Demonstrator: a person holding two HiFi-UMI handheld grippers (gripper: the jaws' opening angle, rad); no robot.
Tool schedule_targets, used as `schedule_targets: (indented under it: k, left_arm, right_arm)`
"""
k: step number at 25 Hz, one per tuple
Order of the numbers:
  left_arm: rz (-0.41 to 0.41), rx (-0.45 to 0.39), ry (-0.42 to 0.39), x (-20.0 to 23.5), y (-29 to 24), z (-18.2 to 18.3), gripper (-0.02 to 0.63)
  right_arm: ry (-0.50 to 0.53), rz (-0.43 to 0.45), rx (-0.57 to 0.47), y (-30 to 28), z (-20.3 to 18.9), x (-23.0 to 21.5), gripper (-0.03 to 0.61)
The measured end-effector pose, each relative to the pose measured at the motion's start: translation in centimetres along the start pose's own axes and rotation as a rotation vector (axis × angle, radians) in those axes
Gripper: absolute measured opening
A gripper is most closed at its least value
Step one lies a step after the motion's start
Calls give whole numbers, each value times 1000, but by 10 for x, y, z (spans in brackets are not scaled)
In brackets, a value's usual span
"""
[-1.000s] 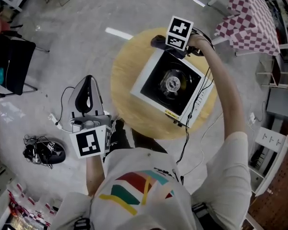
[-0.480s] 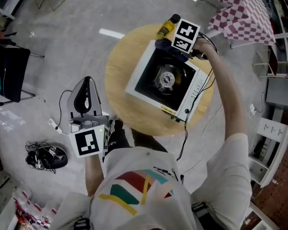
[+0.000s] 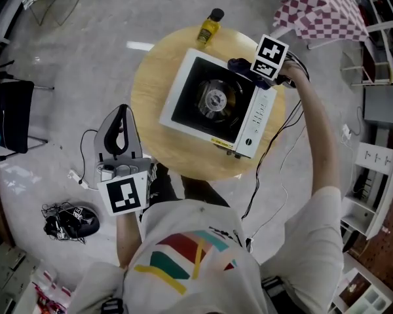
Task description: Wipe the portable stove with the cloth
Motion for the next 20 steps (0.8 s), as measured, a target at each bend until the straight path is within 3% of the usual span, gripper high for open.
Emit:
schedule_targets:
  k: [7, 20]
  left_arm:
    - [-12, -6, -51, -21, 2, 6, 7]
    - [14, -23, -53, -37, 17, 5, 7]
  right_arm:
    - [-46, -5, -22, -10, -46, 5, 35]
    - [-74, -41, -78, -15, -71, 14, 35]
Point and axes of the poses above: the fingertips, and each gripper's own axes: y backward along the fingers, x to its left, z out of its top, the point moved 10 cm from there along y, backward along the fingers, and after that the axes turned 14 degrees about x, right-handed, at the moved point
